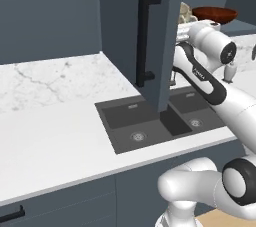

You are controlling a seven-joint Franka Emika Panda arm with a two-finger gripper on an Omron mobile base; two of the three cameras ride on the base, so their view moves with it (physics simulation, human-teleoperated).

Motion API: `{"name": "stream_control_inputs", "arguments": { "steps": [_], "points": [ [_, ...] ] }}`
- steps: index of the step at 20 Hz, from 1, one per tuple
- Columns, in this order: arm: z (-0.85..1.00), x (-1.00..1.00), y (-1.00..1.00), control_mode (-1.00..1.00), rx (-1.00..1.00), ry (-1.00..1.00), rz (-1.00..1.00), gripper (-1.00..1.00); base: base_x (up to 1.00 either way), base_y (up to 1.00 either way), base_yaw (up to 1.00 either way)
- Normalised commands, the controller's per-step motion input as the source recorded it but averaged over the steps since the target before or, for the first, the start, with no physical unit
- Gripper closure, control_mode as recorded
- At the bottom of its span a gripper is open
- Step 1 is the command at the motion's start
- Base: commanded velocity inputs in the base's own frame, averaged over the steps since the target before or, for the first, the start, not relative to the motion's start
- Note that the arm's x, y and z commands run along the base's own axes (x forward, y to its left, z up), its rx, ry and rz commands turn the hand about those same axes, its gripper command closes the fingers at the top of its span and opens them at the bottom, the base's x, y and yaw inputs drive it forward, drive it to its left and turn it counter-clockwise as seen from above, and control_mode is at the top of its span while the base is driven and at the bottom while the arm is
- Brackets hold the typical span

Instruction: Gather all objects into one cabinet and sort the glasses and bowls to opposite sides.

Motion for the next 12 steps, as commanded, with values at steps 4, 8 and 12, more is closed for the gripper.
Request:
{"name": "stream_control_inputs", "arguments": {
  "steps": [4, 8, 12],
  "points": [
    [0.00, 0.00, 0.00, 1.00, 0.00, 0.00, 0.00, 1.00, 0.34, 0.00, 0.00],
    [0.00, 0.00, 0.00, 1.00, 0.00, 0.00, 0.00, 1.00, 0.14, 0.00, 0.02],
    [0.00, 0.00, 0.00, 1.00, 0.00, 0.00, 0.00, 1.00, 0.07, 0.00, 0.01]
  ]
}}
